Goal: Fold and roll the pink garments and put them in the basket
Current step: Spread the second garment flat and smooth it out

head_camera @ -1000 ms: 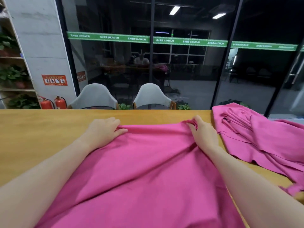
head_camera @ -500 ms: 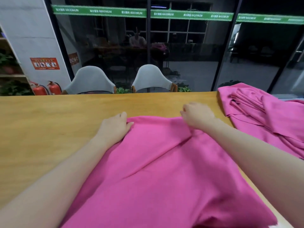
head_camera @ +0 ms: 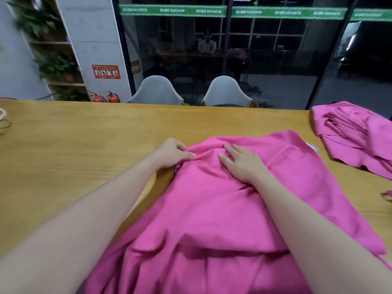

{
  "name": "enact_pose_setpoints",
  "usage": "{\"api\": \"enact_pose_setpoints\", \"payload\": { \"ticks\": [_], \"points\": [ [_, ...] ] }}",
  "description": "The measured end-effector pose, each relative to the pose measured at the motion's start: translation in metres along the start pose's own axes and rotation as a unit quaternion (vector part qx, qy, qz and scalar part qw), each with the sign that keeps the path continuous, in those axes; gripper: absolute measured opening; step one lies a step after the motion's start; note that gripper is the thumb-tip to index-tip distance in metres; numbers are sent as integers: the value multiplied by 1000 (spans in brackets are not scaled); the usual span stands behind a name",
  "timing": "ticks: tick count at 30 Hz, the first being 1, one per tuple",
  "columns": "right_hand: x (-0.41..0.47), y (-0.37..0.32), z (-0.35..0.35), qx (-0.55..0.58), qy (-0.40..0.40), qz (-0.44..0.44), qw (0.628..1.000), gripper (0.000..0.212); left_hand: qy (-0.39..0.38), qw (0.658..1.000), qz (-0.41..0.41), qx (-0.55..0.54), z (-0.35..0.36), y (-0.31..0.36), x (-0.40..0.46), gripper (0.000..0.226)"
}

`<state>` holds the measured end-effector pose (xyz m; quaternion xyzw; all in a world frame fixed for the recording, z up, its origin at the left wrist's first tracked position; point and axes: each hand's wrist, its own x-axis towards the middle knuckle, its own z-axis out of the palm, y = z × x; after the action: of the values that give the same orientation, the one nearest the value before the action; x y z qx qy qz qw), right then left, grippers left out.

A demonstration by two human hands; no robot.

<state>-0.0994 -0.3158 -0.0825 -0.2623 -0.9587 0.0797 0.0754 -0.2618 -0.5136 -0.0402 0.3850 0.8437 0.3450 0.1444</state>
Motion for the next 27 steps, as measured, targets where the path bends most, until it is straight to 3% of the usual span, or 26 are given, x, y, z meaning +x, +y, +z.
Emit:
{"api": "enact_pose_setpoints", "payload": {
  "ticks": [2, 7, 10, 12, 15, 17, 21, 25, 27],
  "points": [
    [-11, 2, -3, 1, -1, -13, 1000, 68, -31, 998, 16, -43, -6, -4, -18, 23],
    [-30, 5, -9, 53, 46, -50, 996, 71, 5, 991, 59, -119, 14, -21, -30, 7],
    [-32, -6, -18, 41, 101, -43, 993, 53, 85, 992, 69, -67, 34, -20, -31, 5],
    [-24, -25, -26, 55, 161, -88, 981, 38, 116, 992, 55, 10, 42, -14, -31, 10],
    [-13, -53, -25, 119, 138, -187, 965, 37, 104, 993, 52, 28, 44, -5, -30, 21],
    [-10, -57, -16, 160, 106, -200, 961, 44, 81, 994, 51, -48, 37, 0, -31, 22],
    [-2, -41, 4, 199, 129, -201, 950, 40, 66, 976, 34, -205, 14, 6, -28, 11],
    [10, -26, 1, 213, 170, -198, 941, 33, 3, 908, -3, -419, 1, 14, -19, 12],
    [14, -20, 0, 219, 192, -175, 940, 29, -19, 899, -4, -438, 2, 21, -18, 13]
  ]
}}
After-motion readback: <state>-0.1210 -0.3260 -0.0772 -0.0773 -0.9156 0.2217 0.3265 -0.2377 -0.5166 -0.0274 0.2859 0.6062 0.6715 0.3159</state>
